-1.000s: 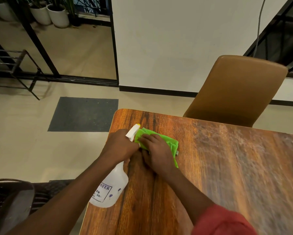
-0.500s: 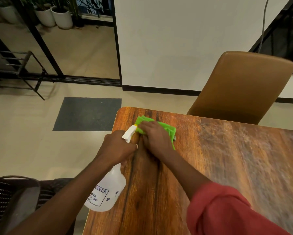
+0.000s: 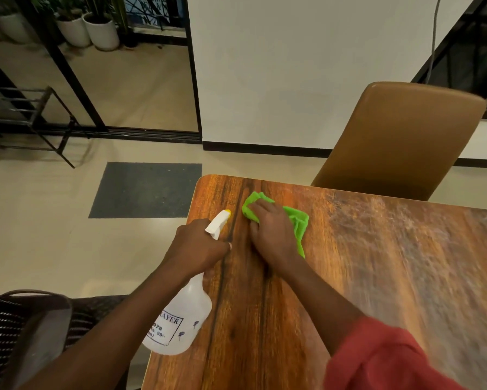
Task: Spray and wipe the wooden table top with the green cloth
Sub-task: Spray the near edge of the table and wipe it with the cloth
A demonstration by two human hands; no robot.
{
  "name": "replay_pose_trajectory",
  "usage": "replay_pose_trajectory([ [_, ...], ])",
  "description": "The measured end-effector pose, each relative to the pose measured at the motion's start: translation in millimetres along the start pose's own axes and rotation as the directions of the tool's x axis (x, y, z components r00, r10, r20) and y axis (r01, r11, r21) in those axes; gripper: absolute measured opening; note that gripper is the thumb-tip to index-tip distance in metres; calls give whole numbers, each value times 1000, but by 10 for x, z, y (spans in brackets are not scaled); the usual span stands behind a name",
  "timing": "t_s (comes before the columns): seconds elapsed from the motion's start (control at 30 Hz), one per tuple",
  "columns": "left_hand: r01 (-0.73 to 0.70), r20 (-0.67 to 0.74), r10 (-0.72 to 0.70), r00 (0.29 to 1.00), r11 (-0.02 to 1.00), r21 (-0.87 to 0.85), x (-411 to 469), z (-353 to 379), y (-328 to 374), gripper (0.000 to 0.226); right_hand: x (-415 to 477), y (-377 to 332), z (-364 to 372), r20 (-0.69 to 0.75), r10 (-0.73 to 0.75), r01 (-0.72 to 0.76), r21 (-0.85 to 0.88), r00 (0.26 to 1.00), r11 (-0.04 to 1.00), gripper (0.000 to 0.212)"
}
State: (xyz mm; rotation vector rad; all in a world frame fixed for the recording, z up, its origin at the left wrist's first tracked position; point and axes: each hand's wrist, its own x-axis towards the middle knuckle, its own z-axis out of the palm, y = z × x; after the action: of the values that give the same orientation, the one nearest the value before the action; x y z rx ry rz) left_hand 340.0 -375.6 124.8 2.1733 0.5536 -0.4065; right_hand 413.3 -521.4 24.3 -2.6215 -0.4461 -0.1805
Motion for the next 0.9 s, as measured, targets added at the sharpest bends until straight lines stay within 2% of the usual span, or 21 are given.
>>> replay_pose_trajectory([
  [0.1,-2,11,2,1000,1000,0,0,-37,-8,48,-98,33,-38,38,-64,64,-6,997,998,37],
  [0.27,19,49,-19,999,1000,-5,-9,-29,-18,46,460,259,-76,13,101,-99,-76,995,992,39],
  [0.5,37,90,-36,995,999,-16,-16,-74,-127,44,542,249,8,-60,174,-176,-43,983,983,37],
  [0.7,36,98,-33,995,999,-34,9,-118,-148,38,71,10,68,-67,25,-21,59,997,998,32],
  [0.9,42,134,-32,990,996,-72,3,-136,-220,40,646,215,6,-104,139,-144,-35,985,989,35],
])
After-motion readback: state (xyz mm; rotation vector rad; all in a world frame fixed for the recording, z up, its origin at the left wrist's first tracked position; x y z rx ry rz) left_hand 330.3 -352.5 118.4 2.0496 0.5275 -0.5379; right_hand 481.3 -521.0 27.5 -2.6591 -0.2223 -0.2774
